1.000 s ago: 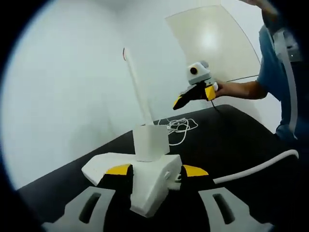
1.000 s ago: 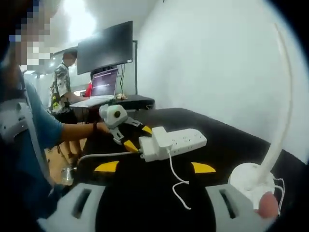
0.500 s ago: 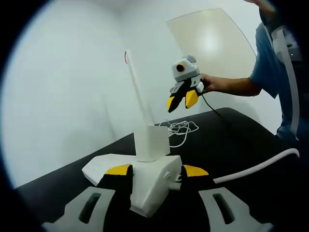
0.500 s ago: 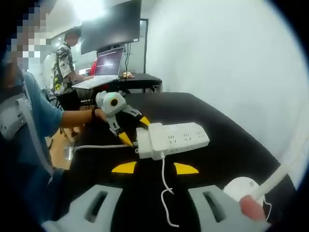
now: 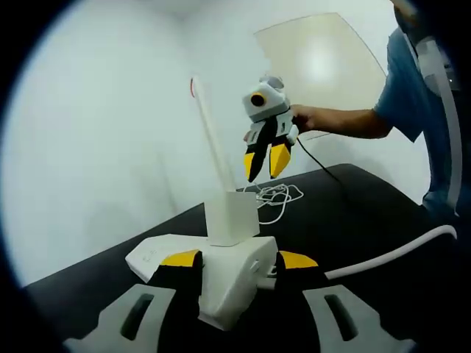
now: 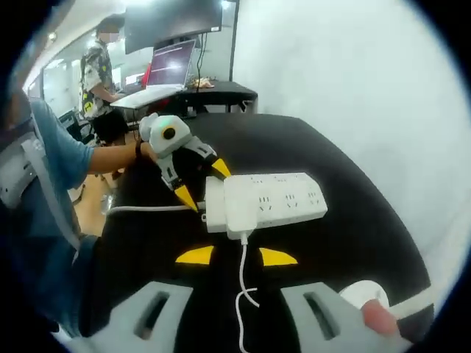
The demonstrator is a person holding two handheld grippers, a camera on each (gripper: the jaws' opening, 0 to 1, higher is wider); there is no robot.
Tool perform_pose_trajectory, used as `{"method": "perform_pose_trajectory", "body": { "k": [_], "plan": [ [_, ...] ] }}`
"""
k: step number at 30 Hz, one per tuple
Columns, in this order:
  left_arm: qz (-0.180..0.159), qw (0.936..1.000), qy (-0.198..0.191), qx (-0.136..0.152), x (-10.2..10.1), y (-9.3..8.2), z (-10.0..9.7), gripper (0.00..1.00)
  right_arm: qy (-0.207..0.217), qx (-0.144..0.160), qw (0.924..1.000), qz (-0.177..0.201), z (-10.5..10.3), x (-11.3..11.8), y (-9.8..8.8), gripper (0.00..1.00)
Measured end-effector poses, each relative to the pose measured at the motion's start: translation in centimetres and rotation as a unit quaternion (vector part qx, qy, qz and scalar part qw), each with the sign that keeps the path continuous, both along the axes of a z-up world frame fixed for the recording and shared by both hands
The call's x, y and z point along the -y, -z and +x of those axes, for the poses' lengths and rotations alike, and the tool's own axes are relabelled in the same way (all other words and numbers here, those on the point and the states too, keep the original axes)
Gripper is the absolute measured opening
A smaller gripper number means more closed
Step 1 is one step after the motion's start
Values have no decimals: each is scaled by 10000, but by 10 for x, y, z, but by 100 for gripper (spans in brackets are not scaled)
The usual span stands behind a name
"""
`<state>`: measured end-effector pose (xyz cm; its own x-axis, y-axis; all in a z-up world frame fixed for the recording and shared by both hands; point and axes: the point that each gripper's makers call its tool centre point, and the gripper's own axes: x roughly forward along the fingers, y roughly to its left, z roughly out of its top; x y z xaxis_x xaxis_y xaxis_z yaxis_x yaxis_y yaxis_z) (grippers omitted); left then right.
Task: Insert the desk lamp plug into the socket, turn on the power strip switch, turn on the lamp switch, then turn off the lamp switch, turn off the power strip switch, and remove the plug from the socket.
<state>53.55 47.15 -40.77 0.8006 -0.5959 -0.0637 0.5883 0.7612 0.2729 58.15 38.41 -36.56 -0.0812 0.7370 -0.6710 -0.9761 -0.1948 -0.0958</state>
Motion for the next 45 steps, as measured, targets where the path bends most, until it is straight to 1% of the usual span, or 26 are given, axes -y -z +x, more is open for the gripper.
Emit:
{"method": "perform_pose_trajectory", "body": {
  "k": [5, 7, 10, 16, 24, 30, 34, 41, 45],
  "plan": [
    [-1, 10000, -3, 2, 0, 0, 0, 38, -85, 203, 9990, -401, 3, -6, 13, 20],
    [-2, 10000, -2, 3, 0, 0, 0, 38, -105, 312, 9983, -488, 4, -7, 15, 18],
    [-1, 10000, -1, 3, -1, 0, 0, 38, -161, 396, 9974, -573, 5, -10, 17, 15],
    [1, 10000, -3, 3, -2, 1, 0, 38, -198, 422, 9969, -631, 5, -15, 17, 15],
    [2, 10000, -3, 6, -2, 0, -1, 38, -283, 489, 9952, -799, 4, -22, 24, 14],
    [1, 10000, 0, 9, -2, 0, 0, 38, -379, 544, 9929, -990, 2, -25, 30, 11],
    [3, 10000, 4, 10, -2, 0, -1, 38, -398, 579, 9925, -1004, -1, -25, 30, 8],
    [-20, 10000, -2, -2, -3, -1, 0, 38, -278, 611, 9914, -1127, -3, -25, 29, 7],
    [-70, 10000, -26, -54, -3, 0, 0, 38, -249, 644, 9908, -1167, -2, -29, 23, 7]
  ]
}}
